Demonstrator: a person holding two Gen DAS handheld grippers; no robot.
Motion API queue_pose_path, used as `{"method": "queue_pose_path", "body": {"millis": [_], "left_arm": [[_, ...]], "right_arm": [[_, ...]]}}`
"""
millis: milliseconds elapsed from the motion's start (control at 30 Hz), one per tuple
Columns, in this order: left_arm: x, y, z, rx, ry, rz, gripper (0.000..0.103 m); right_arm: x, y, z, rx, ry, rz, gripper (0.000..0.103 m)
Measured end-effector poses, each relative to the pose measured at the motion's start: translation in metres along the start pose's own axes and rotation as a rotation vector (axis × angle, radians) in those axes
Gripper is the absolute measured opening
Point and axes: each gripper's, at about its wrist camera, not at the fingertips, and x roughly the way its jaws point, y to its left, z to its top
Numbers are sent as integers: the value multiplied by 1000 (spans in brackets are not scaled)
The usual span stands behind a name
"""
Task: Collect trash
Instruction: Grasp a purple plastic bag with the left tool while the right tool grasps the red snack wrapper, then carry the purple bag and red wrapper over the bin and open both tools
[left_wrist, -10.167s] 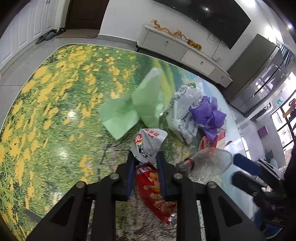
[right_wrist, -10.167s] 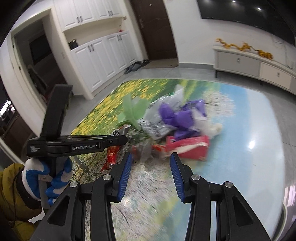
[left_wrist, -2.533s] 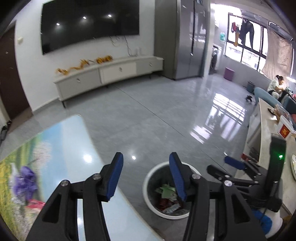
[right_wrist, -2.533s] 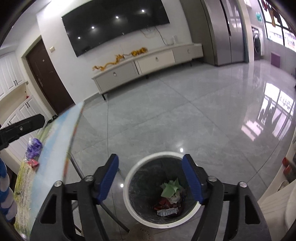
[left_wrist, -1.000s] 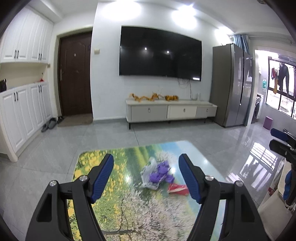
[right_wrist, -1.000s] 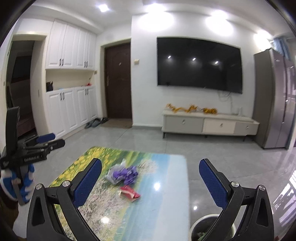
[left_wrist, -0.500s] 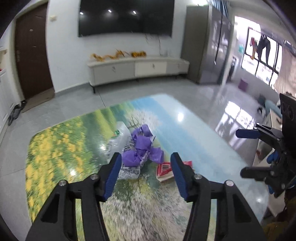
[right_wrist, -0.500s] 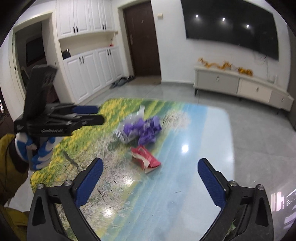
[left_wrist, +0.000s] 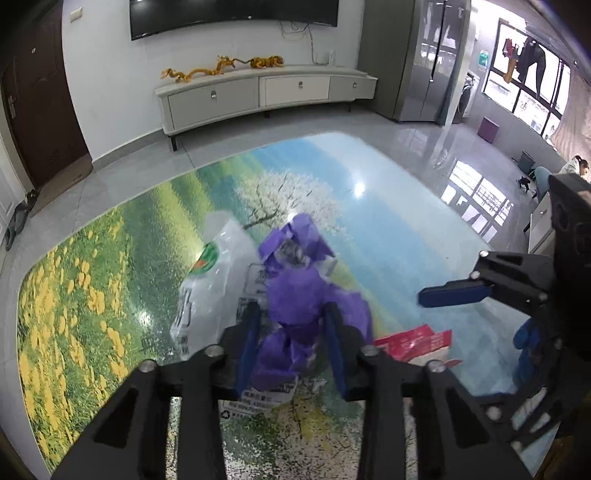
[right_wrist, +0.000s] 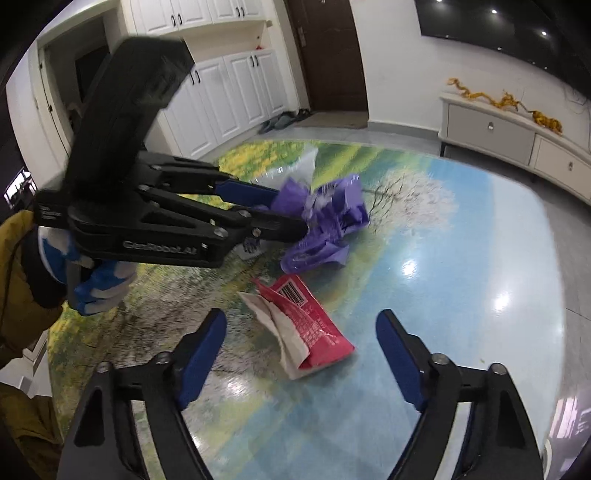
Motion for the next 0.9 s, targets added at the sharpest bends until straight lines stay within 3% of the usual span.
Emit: {"method": "queue_pose_path", "body": {"millis": [167,367,433,900], "left_arm": [[-5,19,-8,-75,-16,17,28],[-26,34,-17,-155,-52,21,27],[-38,34,-20,-167,-70,9,27],[-126,4,-45,-176,-187,11,27]], "right_arm": [[0,3,0,-12,13,-5,38],[-8,12,-8,-6,24,-10,33],[-14,16,-12,5,16,-6,12],[-82,54,-46,33,-76,-33,6]]}}
